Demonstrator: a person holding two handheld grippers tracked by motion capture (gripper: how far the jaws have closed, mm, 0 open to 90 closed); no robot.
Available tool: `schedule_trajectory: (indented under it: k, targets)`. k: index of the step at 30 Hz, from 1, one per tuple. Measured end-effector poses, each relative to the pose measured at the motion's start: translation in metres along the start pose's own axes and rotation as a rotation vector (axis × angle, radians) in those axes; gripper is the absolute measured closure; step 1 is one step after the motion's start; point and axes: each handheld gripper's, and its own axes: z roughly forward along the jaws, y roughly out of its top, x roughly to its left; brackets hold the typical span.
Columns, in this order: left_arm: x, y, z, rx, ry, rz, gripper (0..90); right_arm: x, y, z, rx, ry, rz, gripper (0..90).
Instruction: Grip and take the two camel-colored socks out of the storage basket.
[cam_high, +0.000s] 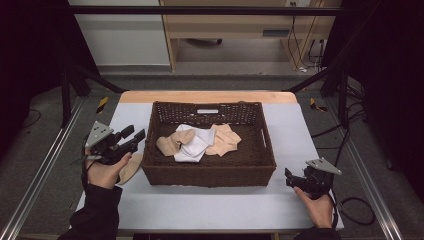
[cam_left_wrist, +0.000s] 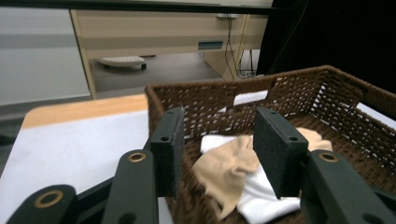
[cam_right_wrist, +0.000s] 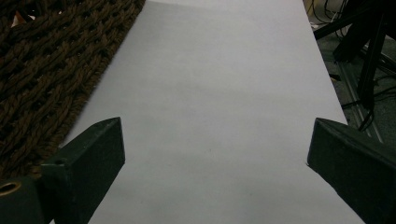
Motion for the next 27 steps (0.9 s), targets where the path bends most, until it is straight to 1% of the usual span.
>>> schedule_trajectory:
  k: [1, 3, 5, 7, 8, 10, 11, 13, 14, 15, 16, 17, 18, 20, 21, 22, 23, 24, 27]
  targets:
    - [0.000, 0.000, 0.000, 0.000, 0.000, 0.000, 53.1, 0.000, 0.000, 0.000, -0.001, 0.000, 0.000, 4.4]
    - [-0.007, 0.009, 0.007, -0.013, -0.008, 0.009, 52.5, 0.000, 0.000, 0.000, 0.000, 0.001, 0.000, 4.4]
    - [-0.009, 0.012, 0.009, -0.015, -0.010, 0.011, 51.9, 0.000, 0.000, 0.000, 0.003, 0.002, -0.001, 4.4]
    - [-0.016, 0.018, 0.019, -0.012, -0.019, 0.016, 51.6, 0.000, 0.000, 0.000, 0.002, 0.003, -0.001, 4.4]
    - [-0.016, 0.018, 0.019, -0.012, -0.019, 0.016, 51.6, 0.000, 0.000, 0.000, 0.002, 0.003, -0.001, 4.4]
    - [-0.023, 0.022, 0.029, -0.004, -0.026, 0.032, 51.2, -0.001, 0.000, 0.000, 0.002, 0.004, 0.002, 4.4]
    - [-0.023, 0.022, 0.029, -0.004, -0.026, 0.032, 51.1, -0.001, 0.000, 0.000, 0.002, 0.004, 0.002, 4.4]
    - [-0.031, 0.026, 0.038, -0.005, -0.033, 0.044, 51.0, -0.001, 0.000, 0.000, 0.003, 0.003, 0.002, 4.4]
    - [-0.034, 0.026, 0.041, -0.004, -0.036, 0.045, 50.9, 0.000, 0.000, 0.001, 0.002, 0.002, 0.003, 4.4]
    - [-0.034, 0.026, 0.041, -0.004, -0.036, 0.045, 50.8, 0.000, 0.000, 0.001, 0.002, 0.002, 0.003, 4.4]
    - [-0.039, 0.027, 0.048, 0.004, -0.046, 0.053, 50.8, -0.001, 0.001, 0.001, 0.002, 0.002, -0.001, 4.5]
    - [-0.039, 0.027, 0.048, 0.004, -0.046, 0.053, 50.6, -0.001, 0.001, 0.001, 0.002, 0.002, -0.001, 4.5]
    - [-0.044, 0.027, 0.055, 0.011, -0.049, 0.061, 50.4, -0.001, 0.001, 0.001, 0.000, 0.001, 0.000, 4.5]
    - [-0.048, 0.027, 0.061, 0.017, -0.055, 0.065, 50.1, -0.001, 0.001, 0.001, 0.001, 0.003, 0.007, 4.4]
    - [-0.048, 0.027, 0.061, 0.017, -0.055, 0.065, 50.0, -0.001, 0.001, 0.001, 0.002, 0.003, 0.009, 4.4]
    - [-0.052, 0.027, 0.068, 0.026, -0.058, 0.070, 49.8, -0.001, 0.001, 0.001, 0.002, 0.003, 0.008, 4.4]
    - [-0.052, 0.027, 0.068, 0.026, -0.058, 0.070, 49.4, -0.001, 0.001, 0.001, 0.000, 0.003, 0.008, 4.4]
    - [-0.054, 0.027, 0.075, 0.034, -0.059, 0.074, 49.4, -0.001, 0.001, 0.001, 0.000, 0.003, 0.008, 4.4]
    - [-0.059, 0.027, 0.086, 0.045, -0.059, 0.090, 49.0, -0.001, 0.001, 0.001, 0.001, 0.002, 0.009, 4.3]
